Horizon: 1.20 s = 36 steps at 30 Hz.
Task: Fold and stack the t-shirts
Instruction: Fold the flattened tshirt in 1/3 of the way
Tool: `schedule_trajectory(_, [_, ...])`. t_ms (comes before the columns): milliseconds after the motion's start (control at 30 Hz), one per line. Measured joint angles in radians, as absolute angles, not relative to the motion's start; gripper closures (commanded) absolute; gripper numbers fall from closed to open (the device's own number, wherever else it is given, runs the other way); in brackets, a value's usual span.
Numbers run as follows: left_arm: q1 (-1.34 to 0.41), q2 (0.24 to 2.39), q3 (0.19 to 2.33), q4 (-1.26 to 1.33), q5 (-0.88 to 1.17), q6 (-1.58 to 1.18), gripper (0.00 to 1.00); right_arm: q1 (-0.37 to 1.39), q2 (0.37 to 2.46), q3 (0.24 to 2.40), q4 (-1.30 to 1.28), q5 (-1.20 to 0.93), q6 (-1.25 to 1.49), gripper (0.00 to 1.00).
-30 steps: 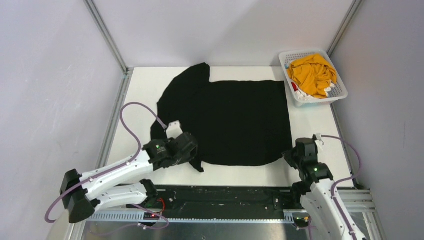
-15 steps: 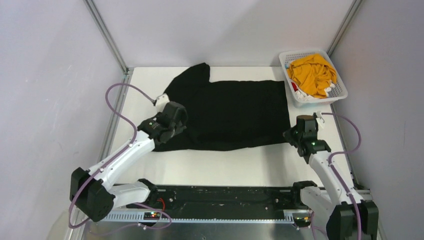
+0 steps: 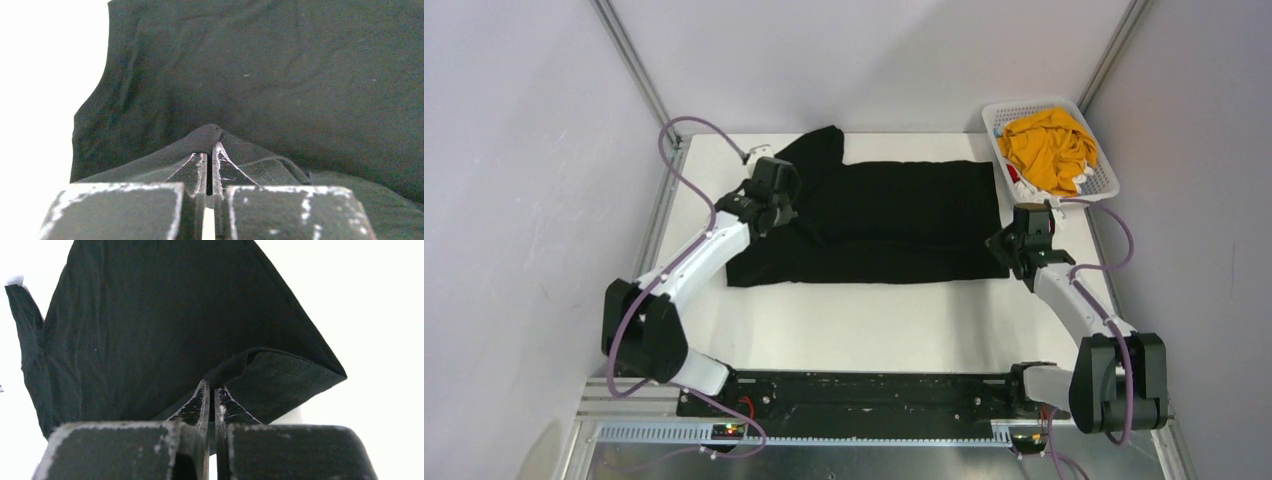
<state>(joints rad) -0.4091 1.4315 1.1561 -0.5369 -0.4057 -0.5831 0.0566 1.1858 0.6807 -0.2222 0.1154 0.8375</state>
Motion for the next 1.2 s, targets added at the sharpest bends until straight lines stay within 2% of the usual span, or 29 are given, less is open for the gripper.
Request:
schedule_trajectory(167, [-0.402, 1.554, 1.253, -0.514, -0.368, -0.464, 0.98, 0.054, 1.261, 0.715, -0.179, 0.107, 0.833, 1.00])
schedule_trajectory(300, [-0.388, 1.668, 1.336, -0.506, -0.334, -0.362, 0.84, 0.050, 1.330, 0.751, -0.156, 0.097, 0.831, 1.00])
schedule_trajectory(333, [-0.382, 1.706, 1.367, -0.506, -0.332, -0.343, 0.66, 0.047, 1.348, 0.760, -0.149, 0.096, 0.829, 0.90])
schedule_trajectory(367, [-0.377, 1.743, 1.396, -0.505, -0.331, -0.330, 0.51, 0.044, 1.369, 0.773, -0.144, 0.095, 0.828, 0.86])
schedule_trajectory(400, [-0.367, 1.781, 1.425, -0.503, -0.327, -0.317, 0.19, 0.039, 1.389, 0.789, -0.145, 0.095, 0.827, 0.78])
schedule_trajectory(433, [-0.358, 1.810, 1.449, -0.505, -0.325, -0.308, 0.10, 0.035, 1.412, 0.809, -0.145, 0.096, 0.825, 0.72])
schedule_trajectory(467, [-0.346, 1.840, 1.473, -0.505, -0.323, -0.302, 0.03, 0.029, 1.435, 0.830, -0.146, 0.097, 0.823, 0.54])
schedule_trajectory(500, [-0.333, 1.867, 1.499, -0.511, -0.321, -0.303, 0.01, 0.024, 1.457, 0.853, -0.151, 0.099, 0.818, 0.47])
schedule_trajectory(533, [-0.323, 1.884, 1.520, -0.515, -0.323, -0.300, 0.01, 0.017, 1.485, 0.883, -0.158, 0.098, 0.809, 0.34])
schedule_trajectory(567, [-0.311, 1.906, 1.551, -0.526, -0.329, -0.299, 0.00, 0.010, 1.506, 0.908, -0.161, 0.098, 0.806, 0.27])
schedule_trajectory(600, [-0.301, 1.926, 1.592, -0.538, -0.335, -0.296, 0.00, 0.003, 1.526, 0.934, -0.169, 0.097, 0.797, 0.12])
schedule_trajectory(667, [-0.289, 1.946, 1.660, -0.549, -0.336, -0.297, 0.00, -0.010, 1.541, 0.968, -0.182, 0.094, 0.777, 0.02])
schedule_trajectory(767, [-0.281, 1.937, 1.726, -0.543, -0.321, -0.307, 0.00, -0.014, 1.528, 0.984, -0.208, 0.095, 0.756, 0.01])
schedule_trajectory(867, [-0.286, 1.874, 1.683, -0.535, -0.286, -0.342, 0.00, 0.025, 1.492, 0.984, -0.267, 0.113, 0.725, 0.01])
schedule_trajectory(1033, [-0.302, 1.743, 1.457, -0.525, -0.210, -0.410, 0.00, 0.139, 1.450, 0.976, -0.300, 0.075, 0.651, 0.01])
schedule_trajectory(1200, [-0.317, 1.750, 1.278, -0.496, -0.134, -0.457, 0.00, 0.190, 1.509, 0.950, -0.254, -0.089, 0.591, 0.01])
